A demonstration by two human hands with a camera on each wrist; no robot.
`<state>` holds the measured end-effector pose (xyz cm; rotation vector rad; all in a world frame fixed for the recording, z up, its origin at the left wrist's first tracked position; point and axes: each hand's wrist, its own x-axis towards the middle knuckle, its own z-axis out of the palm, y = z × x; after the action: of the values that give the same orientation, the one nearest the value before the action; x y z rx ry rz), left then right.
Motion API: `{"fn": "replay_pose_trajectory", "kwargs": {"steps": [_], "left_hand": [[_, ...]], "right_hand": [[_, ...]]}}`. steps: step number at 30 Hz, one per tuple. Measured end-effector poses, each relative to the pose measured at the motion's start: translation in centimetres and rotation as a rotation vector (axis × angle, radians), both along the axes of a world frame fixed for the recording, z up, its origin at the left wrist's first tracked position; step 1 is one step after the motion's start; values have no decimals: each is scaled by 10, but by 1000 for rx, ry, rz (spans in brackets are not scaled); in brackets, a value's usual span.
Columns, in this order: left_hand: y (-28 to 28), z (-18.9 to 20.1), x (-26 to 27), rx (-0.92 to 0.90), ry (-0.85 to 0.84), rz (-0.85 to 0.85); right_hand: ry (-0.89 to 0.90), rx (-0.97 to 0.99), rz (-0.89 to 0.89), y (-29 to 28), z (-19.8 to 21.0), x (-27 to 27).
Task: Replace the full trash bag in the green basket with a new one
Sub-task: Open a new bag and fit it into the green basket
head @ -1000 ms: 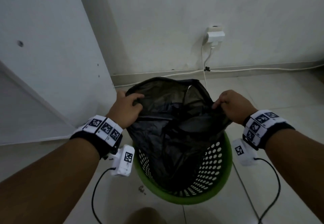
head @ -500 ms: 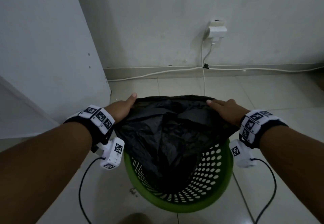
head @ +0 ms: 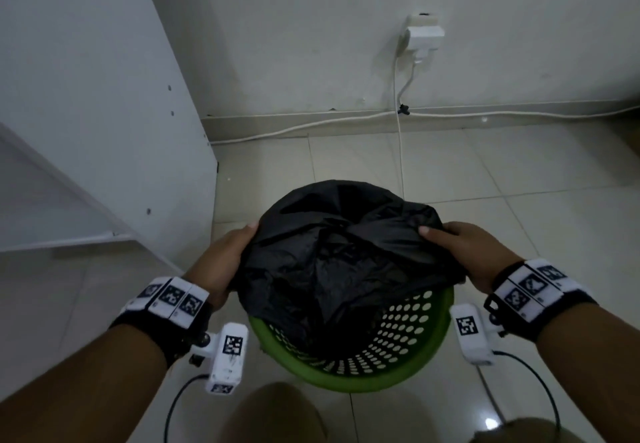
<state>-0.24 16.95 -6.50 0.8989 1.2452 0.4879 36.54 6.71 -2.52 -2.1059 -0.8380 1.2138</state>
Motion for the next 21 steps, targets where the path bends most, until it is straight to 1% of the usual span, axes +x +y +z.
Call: {"fn": "replay_pose_trajectory", "kwargs": {"steps": [2, 4, 7, 9, 11, 13, 16, 19, 21], "left_hand": [[-17, 3, -2, 74, 0, 92], [-32, 3, -6, 70, 37, 155], [-56, 10, -8, 66, 105, 157], [-69, 14, -7, 64, 145, 187], [-80, 16, -5, 72, 155, 272], [-87, 17, -2, 86, 154, 358], [-94, 18, 5, 154, 196, 445], [-92, 22, 16, 273, 241, 549], [-90, 29, 23, 301, 206, 615]], "right_hand": [[-4, 70, -56, -13, 1, -5], [-6, 34, -76, -23, 3, -9], [-32, -43, -94, -37, 8, -12], [-37, -76, -137, -44, 11, -15], [29, -89, -177, -51, 13, -19], [145, -64, -250, -60, 15, -27], [311, 72, -404, -71, 14, -37], [378, 181, -521, -71, 9, -43], [453, 237, -572, -68, 8, -46]]}}
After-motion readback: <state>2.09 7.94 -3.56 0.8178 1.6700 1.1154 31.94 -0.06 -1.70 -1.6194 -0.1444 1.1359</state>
